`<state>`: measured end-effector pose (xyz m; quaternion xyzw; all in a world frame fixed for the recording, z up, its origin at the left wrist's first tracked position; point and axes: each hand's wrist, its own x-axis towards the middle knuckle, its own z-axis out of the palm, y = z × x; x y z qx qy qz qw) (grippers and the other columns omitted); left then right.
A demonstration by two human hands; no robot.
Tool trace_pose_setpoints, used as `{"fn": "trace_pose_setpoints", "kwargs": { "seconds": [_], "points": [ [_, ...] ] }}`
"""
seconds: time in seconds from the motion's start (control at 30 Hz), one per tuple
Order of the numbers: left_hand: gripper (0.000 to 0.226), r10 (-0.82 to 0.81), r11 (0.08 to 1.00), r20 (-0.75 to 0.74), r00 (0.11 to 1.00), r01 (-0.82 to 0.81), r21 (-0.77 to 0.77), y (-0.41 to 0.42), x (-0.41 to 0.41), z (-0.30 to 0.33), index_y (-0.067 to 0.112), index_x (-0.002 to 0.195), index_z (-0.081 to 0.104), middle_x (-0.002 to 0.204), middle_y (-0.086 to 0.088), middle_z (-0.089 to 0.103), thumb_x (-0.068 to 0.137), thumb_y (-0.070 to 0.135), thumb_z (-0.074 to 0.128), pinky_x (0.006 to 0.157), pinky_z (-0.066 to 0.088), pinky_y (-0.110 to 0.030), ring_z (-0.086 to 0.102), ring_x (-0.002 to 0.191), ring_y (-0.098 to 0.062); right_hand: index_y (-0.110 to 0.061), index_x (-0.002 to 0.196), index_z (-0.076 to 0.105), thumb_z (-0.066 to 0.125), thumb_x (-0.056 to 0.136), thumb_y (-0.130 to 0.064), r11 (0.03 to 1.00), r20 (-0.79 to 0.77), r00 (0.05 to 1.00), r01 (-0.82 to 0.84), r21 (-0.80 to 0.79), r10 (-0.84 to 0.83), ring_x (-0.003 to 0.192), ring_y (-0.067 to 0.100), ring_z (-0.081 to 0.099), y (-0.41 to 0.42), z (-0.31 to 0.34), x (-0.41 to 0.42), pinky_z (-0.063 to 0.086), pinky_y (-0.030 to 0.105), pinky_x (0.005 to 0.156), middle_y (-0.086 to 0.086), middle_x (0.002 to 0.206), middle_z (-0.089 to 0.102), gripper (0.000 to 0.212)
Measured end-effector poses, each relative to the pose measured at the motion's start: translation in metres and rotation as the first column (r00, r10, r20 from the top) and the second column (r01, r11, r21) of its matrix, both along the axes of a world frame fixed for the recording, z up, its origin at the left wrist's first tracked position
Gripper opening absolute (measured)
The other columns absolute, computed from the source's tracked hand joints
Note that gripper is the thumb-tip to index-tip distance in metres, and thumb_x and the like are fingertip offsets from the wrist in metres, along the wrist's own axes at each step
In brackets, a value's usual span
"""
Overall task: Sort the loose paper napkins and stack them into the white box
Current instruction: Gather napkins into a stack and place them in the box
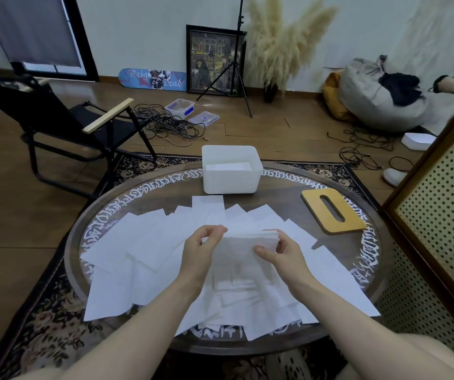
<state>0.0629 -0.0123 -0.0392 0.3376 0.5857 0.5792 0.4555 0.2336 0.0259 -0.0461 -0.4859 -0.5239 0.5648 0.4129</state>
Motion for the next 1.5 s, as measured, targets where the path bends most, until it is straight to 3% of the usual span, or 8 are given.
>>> {"fn": "trace_pose_setpoints", "kwargs": {
  "seconds": [0.17, 0.33, 0.47, 0.57, 0.73, 0.9, 1.2, 1.5],
  "points": [
    [0.018, 0.016, 1.0, -0.039, 0.999, -0.017, -0.018, 0.002, -0.002, -0.003, 0.015, 0.09, 0.07, 0.099, 0.013, 0.066, 0.094, 0.025, 0.056, 0.074, 0.039, -0.017, 0.054, 0.092, -0.001, -0.014, 0.094, 0.064, 0.065, 0.084, 0.003, 1.0, 0.016, 1.0, 0.001, 0.001, -0.001, 0.082, 0.011, 0.067, -0.001, 0.001, 0.001, 0.056, 0.025, 0.069, -0.002, 0.087, 0.071, 0.02],
    [0.021, -0.053, 0.997, 0.013, 0.998, 0.054, -0.049, -0.002, -0.006, -0.008, 0.017, 0.1, 0.066, 0.1, 0.007, 0.067, 0.083, 0.028, 0.071, 0.071, 0.045, -0.019, 0.061, 0.092, -0.01, -0.013, 0.096, 0.065, 0.068, 0.084, -0.001, 1.0, -0.019, 1.0, 0.023, -0.014, -0.024, 0.076, 0.005, 0.067, -0.002, 0.004, 0.001, 0.053, 0.02, 0.063, -0.001, 0.087, 0.071, 0.017],
    [0.019, -0.083, 0.996, -0.038, 0.996, 0.081, -0.046, -0.004, -0.005, -0.012, 0.01, 0.095, 0.062, 0.09, -0.004, 0.066, 0.08, 0.004, 0.073, 0.061, 0.051, -0.021, 0.062, 0.082, -0.019, -0.014, 0.094, 0.065, 0.068, 0.087, -0.027, 0.995, -0.02, 0.998, 0.059, -0.077, -0.06, 0.073, 0.006, 0.063, -0.005, 0.011, -0.005, 0.046, 0.015, 0.058, -0.003, 0.085, 0.066, 0.016],
    [0.017, -0.08, 0.996, -0.029, 0.996, 0.079, -0.034, -0.002, -0.005, -0.012, 0.011, 0.094, 0.061, 0.09, -0.003, 0.065, 0.081, 0.003, 0.071, 0.06, 0.049, -0.019, 0.061, 0.079, -0.017, -0.013, 0.086, 0.059, 0.056, 0.091, -0.046, 0.984, -0.001, 0.995, 0.1, -0.15, -0.102, 0.076, 0.012, 0.059, -0.003, 0.014, -0.009, 0.044, 0.023, 0.066, -0.003, 0.081, 0.061, 0.033],
    [0.019, -0.09, 0.995, -0.015, 0.996, 0.09, -0.035, -0.001, -0.005, -0.013, 0.011, 0.093, 0.061, 0.088, -0.004, 0.064, 0.08, 0.002, 0.072, 0.061, 0.05, -0.022, 0.061, 0.077, -0.017, -0.012, 0.09, 0.057, 0.05, 0.097, -0.032, 0.977, 0.025, 0.992, 0.13, -0.169, -0.127, 0.073, 0.007, 0.052, -0.003, 0.016, -0.008, 0.038, 0.021, 0.064, -0.004, 0.084, 0.056, 0.022],
    [0.019, -0.095, 0.995, -0.009, 0.995, 0.094, -0.025, -0.001, -0.005, -0.011, 0.01, 0.093, 0.061, 0.086, -0.002, 0.064, 0.08, -0.001, 0.07, 0.056, 0.048, -0.015, 0.06, 0.074, -0.013, -0.016, 0.099, 0.065, 0.048, 0.095, -0.047, 0.972, 0.011, 0.989, 0.15, -0.181, -0.151, 0.091, 0.008, 0.058, -0.002, 0.019, -0.009, 0.04, 0.023, 0.071, -0.006, 0.099, 0.065, 0.035],
    [0.02, -0.08, 0.997, -0.019, 0.997, 0.08, -0.016, -0.002, -0.004, -0.009, 0.01, 0.091, 0.061, 0.085, -0.003, 0.063, 0.079, -0.003, 0.07, 0.054, 0.047, -0.013, 0.058, 0.073, -0.014, -0.016, 0.088, 0.061, 0.05, 0.096, -0.025, 0.973, 0.035, 0.986, 0.169, -0.157, -0.165, 0.075, 0.008, 0.048, -0.001, 0.017, -0.009, 0.035, 0.022, 0.067, -0.005, 0.085, 0.056, 0.016],
    [0.015, -0.061, 0.998, -0.035, 0.997, 0.061, -0.006, -0.001, -0.006, -0.012, 0.012, 0.083, 0.059, 0.077, 0.003, 0.062, 0.086, -0.002, 0.062, 0.055, 0.042, -0.009, 0.055, 0.07, -0.009, -0.004, 0.097, 0.057, 0.058, 0.091, -0.042, 0.99, 0.037, 0.999, 0.03, -0.141, -0.025, 0.084, 0.011, 0.058, 0.0, 0.012, -0.003, 0.042, 0.022, 0.07, -0.005, 0.093, 0.061, 0.039]
  ]
}}
